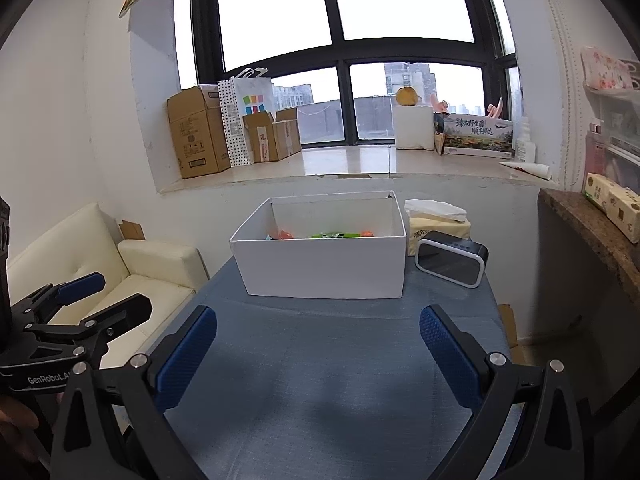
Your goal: Organize snacks
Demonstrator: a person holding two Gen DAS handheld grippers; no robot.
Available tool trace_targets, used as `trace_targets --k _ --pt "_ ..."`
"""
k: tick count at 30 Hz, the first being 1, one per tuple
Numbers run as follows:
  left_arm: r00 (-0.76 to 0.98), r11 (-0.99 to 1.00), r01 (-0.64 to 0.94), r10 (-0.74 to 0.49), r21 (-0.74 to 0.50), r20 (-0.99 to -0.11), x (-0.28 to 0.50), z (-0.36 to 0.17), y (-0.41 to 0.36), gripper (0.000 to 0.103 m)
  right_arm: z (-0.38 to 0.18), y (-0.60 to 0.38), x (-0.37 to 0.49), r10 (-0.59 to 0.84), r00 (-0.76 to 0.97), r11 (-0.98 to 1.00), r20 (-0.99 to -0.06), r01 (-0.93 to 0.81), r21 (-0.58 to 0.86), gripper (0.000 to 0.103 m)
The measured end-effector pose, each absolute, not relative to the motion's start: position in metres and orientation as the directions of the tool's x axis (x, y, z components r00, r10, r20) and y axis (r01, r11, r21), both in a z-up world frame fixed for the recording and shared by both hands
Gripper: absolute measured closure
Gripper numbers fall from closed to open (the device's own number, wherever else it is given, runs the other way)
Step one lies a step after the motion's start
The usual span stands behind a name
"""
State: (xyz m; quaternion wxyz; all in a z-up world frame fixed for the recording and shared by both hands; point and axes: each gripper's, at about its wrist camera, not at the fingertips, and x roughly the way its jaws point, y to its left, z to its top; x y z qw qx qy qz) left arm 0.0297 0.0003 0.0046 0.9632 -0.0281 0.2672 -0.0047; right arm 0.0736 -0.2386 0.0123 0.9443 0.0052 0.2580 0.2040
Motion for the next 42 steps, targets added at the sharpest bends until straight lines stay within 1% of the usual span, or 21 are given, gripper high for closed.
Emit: trace_targets --k 42 --pt "0.849 0.998 -0.003 -0.028 -0.058 -0.527 0.0290 0.0016 -0.0034 0.000 0.0138 -0.2416 0.0721 0.394 0.782 0.915 -0.484 -0.383 0.127 0.000"
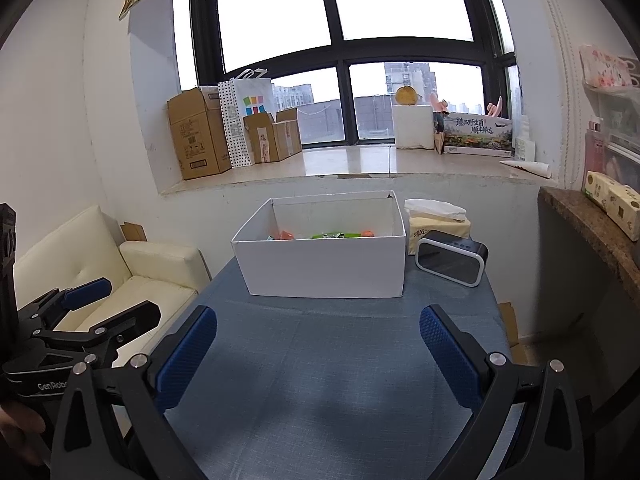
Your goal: Organize snacks
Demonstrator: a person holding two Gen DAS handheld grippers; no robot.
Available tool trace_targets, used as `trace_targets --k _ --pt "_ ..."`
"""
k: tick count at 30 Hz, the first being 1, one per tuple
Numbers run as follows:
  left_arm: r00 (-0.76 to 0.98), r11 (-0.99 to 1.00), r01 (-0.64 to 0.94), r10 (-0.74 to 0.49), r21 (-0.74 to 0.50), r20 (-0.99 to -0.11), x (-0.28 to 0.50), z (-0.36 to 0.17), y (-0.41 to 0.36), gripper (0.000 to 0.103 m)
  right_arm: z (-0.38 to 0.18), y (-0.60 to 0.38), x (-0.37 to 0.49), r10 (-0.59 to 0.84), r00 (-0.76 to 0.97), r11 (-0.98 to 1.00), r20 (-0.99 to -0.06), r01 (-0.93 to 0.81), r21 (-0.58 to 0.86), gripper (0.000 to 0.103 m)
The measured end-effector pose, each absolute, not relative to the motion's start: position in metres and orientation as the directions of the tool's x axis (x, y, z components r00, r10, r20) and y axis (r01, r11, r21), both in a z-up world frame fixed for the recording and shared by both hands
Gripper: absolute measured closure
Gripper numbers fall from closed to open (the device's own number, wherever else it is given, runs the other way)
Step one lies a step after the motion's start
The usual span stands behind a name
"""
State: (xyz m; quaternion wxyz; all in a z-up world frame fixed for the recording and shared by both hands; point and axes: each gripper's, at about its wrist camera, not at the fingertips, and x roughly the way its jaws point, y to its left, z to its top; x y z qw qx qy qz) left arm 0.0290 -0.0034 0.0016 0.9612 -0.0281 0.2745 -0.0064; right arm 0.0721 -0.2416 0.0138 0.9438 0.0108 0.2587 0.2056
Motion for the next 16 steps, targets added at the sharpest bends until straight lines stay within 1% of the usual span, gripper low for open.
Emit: trace_targets --k 16 --pt "0.858 0.998 0.011 -0.042 -0.065 -0.512 0.0281 0.0031 -0.0034 0.000 0.0163 -0.2419 0.0698 0.392 0.785 0.915 -0.479 -0.385 0.118 0.000"
